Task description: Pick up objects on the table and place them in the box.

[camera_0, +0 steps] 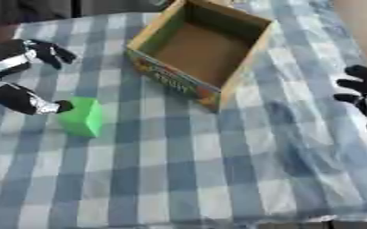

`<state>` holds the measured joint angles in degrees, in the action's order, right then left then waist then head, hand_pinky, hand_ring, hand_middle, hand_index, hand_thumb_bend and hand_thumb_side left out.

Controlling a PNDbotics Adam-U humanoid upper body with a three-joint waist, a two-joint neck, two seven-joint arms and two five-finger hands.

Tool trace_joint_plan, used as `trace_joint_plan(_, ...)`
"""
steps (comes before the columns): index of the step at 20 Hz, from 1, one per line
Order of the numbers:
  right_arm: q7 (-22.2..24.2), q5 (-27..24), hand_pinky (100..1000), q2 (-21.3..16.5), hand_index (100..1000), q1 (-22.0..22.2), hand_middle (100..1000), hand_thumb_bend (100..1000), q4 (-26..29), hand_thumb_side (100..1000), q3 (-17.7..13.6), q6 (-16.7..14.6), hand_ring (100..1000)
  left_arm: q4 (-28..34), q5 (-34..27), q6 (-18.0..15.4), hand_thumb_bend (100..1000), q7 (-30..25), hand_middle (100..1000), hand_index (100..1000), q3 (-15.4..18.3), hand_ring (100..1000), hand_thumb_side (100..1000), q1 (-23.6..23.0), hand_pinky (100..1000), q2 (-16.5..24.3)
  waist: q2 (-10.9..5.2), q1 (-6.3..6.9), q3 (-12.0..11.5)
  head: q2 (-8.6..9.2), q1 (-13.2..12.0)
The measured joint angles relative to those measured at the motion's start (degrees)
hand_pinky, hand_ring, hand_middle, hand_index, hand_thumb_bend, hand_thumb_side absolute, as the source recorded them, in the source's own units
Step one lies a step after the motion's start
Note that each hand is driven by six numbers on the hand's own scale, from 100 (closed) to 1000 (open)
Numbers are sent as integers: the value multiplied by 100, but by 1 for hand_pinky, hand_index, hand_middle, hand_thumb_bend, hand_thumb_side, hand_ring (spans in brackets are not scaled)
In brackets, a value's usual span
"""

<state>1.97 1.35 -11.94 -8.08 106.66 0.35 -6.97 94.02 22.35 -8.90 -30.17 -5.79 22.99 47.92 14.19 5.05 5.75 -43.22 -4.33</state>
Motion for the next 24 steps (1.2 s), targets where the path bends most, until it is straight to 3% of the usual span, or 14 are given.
trace_joint_plan(18, 17, 0, 729, 1, 854, 0, 822, 100, -4, 710, 0, 7, 815, -412, 399, -53, 589, -495, 757, 903, -181, 743, 450, -27, 826, -166, 11, -1, 16, 49, 47)
trace_joint_plan(23, 21, 0, 729, 1, 854, 0, 822, 100, -16, 710, 0, 10, 815, -587, 488, -74, 594, -552, 757, 902, -215, 743, 441, -27, 825, -203, 13, -2, 19, 49, 49)
trace_joint_plan(24, 23, 0, 729, 1, 854, 0, 822, 100, -20, 710, 0, 12, 816, -611, 499, -75, 583, -553, 766, 905, -215, 745, 403, -26, 826, -205, 13, -2, 19, 49, 49)
